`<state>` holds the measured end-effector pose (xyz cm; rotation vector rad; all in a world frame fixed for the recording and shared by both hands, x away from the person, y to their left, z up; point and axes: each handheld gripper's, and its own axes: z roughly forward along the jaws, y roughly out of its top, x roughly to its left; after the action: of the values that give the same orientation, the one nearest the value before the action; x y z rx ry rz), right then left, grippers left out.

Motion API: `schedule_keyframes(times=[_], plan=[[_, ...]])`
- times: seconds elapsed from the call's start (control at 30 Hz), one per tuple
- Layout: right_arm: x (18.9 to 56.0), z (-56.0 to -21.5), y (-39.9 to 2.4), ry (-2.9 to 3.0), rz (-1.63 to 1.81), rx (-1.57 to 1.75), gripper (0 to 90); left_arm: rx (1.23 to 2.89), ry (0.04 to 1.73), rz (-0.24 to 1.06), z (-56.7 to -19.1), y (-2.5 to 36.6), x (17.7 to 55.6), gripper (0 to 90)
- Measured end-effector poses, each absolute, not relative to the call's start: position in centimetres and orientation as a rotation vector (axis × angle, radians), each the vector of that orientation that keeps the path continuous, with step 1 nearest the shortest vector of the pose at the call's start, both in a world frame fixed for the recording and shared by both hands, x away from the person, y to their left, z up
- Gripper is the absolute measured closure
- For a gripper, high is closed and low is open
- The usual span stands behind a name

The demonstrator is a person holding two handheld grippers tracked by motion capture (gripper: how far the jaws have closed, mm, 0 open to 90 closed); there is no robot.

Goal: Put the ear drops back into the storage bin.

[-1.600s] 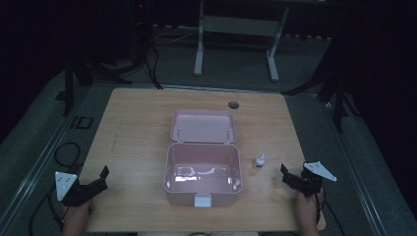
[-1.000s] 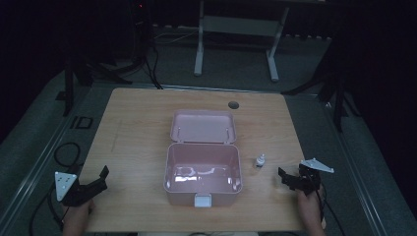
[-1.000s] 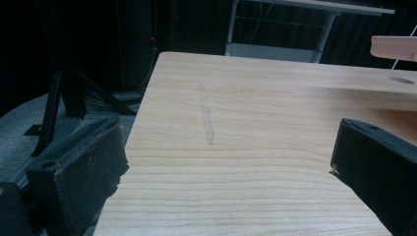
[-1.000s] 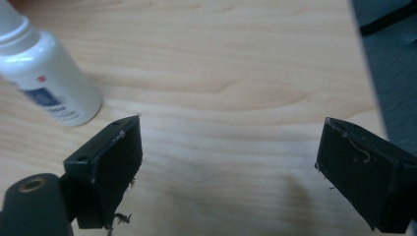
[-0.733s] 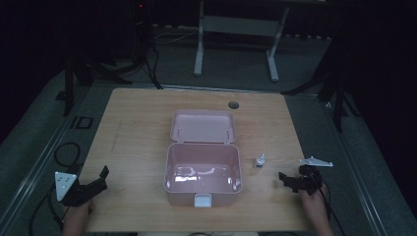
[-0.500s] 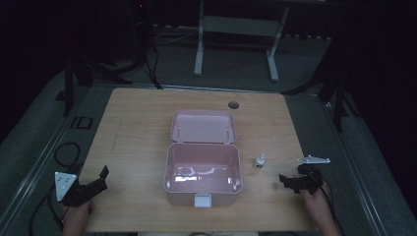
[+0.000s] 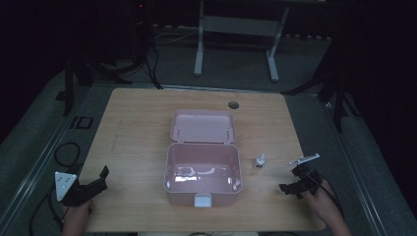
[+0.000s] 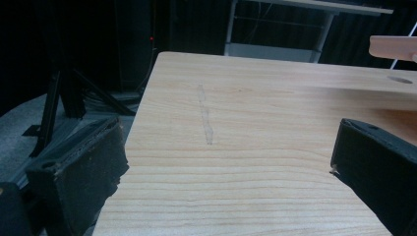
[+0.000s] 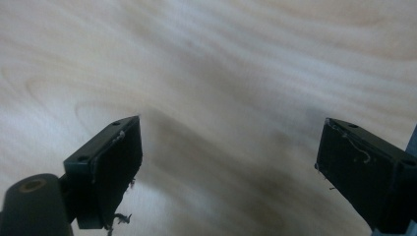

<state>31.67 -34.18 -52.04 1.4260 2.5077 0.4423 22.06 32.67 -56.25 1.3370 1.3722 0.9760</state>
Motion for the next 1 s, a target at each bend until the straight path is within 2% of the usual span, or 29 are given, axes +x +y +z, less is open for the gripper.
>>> schedule_keyframes(times=[0.67, 1.0], plan=[[32.0, -51.0, -32.6, 2.821, -0.074, 1.290, 9.9, 1.337, 1.373, 0.977, -56.3, 32.7, 22.1, 0.5], [32.9, -50.5, -31.7, 2.859, -0.131, 1.258, 9.9, 1.337, 1.372, 0.976, -56.2, 32.7, 22.1, 0.5]])
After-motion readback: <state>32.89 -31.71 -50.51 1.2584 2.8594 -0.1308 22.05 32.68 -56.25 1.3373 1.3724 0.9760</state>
